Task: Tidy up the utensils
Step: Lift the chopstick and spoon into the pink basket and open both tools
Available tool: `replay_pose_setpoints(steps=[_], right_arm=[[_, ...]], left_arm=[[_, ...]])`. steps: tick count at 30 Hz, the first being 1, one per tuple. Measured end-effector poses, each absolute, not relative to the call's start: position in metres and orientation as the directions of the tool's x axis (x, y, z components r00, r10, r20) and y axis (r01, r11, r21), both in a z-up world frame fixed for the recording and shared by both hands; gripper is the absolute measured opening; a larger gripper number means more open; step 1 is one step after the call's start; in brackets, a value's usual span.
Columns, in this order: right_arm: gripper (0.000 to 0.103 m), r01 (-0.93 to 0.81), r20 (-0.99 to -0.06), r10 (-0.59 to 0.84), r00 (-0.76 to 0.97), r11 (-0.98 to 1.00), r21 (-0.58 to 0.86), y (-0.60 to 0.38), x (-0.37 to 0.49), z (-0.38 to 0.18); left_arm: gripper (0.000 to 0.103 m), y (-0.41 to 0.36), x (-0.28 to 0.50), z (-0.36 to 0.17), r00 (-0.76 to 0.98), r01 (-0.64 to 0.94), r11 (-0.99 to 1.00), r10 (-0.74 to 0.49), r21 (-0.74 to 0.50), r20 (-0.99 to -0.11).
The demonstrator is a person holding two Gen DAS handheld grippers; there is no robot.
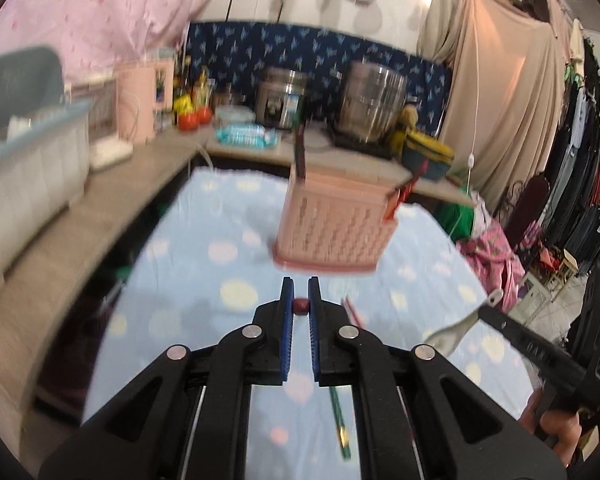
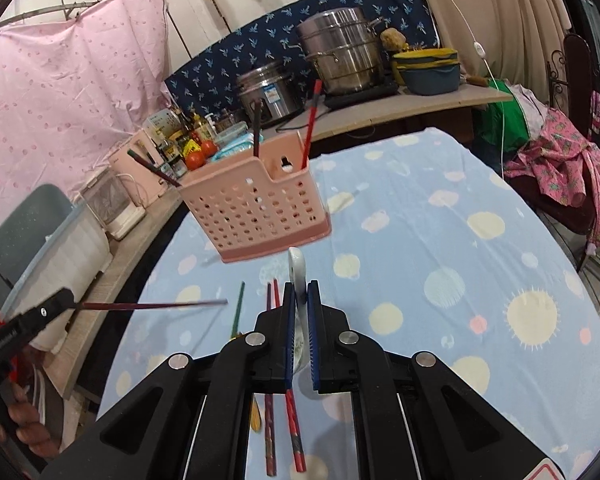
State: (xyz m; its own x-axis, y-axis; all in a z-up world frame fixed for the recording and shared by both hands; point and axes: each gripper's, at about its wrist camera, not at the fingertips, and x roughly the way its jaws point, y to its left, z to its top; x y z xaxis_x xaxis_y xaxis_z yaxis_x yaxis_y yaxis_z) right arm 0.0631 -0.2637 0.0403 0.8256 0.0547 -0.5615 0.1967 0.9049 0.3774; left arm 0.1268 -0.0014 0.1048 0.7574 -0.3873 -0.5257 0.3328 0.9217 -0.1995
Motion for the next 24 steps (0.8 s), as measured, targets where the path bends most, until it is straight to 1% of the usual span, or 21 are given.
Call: replay_pose_setpoints(steps=[9,12,18,22,24], right_arm=[[0.006,0.131,-0.492,0.085,0.866,0.912,0.388,-0.269,0.099,0.084],[0.006,0.107,-0.468,0.094,0.879,0.917,0.385,-0.270,0.119,0.102],[0.006,0.074,-0.415,0.092,0.905,0.927,0.368,-0.276,0.164,0.139],[0.006,0.059,-0.385,0.087,0.919,0.933,0.354,-0.279,0.195,0.155],[0.006,0.060,-0.385,0.085,0.919,0.934,0.351,-0.280,0.210,0.158]], left_arm=[[0.007,-0.017,0.165,0.163,0.809,0.353,0.913,-0.407,-0.204,-0.424],[0.007,-0.026,0.176,0.189,0.824,0.374,0.905,-0.425,-0.204,-0.375],[0.007,-0.047,0.205,0.248,0.869,0.393,0.902,-0.428,-0.180,-0.248],[0.007,-0.056,0.227,0.265,0.887,0.395,0.900,-0.425,-0.184,-0.178],[0.007,-0.061,0.241,0.266,0.893,0.386,0.904,-0.416,-0.183,-0.172]])
